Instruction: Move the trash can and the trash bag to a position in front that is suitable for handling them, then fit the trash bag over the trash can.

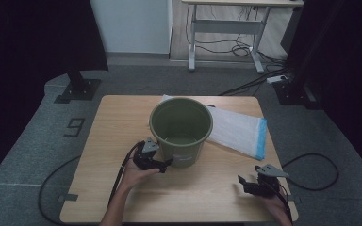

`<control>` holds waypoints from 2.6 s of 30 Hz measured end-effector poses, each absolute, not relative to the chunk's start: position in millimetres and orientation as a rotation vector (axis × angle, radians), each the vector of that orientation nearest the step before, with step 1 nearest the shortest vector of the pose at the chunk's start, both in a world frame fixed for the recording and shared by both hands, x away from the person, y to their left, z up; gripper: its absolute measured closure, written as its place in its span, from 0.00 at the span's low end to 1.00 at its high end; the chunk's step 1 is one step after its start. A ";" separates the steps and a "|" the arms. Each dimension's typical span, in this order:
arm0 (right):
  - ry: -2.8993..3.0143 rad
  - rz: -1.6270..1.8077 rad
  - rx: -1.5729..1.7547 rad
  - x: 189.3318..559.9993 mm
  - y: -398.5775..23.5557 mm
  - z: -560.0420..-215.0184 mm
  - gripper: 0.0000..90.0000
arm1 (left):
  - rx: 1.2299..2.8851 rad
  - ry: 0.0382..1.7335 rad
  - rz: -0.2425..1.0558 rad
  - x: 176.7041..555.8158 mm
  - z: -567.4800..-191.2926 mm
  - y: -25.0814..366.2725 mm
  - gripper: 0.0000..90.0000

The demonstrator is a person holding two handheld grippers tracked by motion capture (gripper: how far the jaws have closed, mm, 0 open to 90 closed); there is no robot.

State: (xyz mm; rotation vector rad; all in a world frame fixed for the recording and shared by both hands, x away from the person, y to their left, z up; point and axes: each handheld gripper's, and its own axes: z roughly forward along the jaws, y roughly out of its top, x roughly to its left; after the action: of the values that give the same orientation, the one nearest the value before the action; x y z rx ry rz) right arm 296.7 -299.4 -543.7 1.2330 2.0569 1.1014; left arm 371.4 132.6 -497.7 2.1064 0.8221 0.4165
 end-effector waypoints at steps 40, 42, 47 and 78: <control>2.059 1.099 1.245 297.2 -299.7 -547.4 0.15 | 2.100 1.016 0.510 291.6 -513.7 227.6 0.08; 2.055 1.095 1.244 297.9 -299.5 -548.5 0.16 | 2.102 1.025 0.514 292.2 -514.7 229.3 0.08; 2.059 1.090 1.244 300.1 -297.8 -549.9 0.16 | 2.090 1.045 0.521 293.4 -518.0 233.4 0.09; 2.111 1.128 1.176 393.2 -259.8 -519.1 0.30 | 2.039 1.075 0.445 291.5 -523.1 240.3 0.12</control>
State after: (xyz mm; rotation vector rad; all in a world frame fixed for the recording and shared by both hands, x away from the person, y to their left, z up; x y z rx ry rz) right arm 393.2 -259.8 -519.1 1.1758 2.1108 1.1280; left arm 291.5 240.3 -523.1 2.0393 1.0748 0.4446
